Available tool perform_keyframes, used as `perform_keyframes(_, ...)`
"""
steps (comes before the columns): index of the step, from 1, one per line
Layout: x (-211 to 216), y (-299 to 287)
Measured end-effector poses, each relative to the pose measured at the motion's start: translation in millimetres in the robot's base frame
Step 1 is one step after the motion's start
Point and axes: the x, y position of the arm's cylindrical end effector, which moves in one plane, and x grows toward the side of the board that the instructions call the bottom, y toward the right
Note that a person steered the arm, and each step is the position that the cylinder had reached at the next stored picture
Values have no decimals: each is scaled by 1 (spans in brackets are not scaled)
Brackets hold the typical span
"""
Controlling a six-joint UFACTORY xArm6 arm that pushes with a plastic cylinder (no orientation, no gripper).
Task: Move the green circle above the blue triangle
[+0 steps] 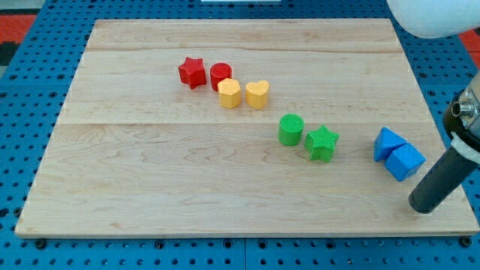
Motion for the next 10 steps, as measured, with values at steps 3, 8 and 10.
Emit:
perform_keyframes(3,1,-2)
perform_keyframes(8,17,-126)
perform_keyframes(10,-67,-252)
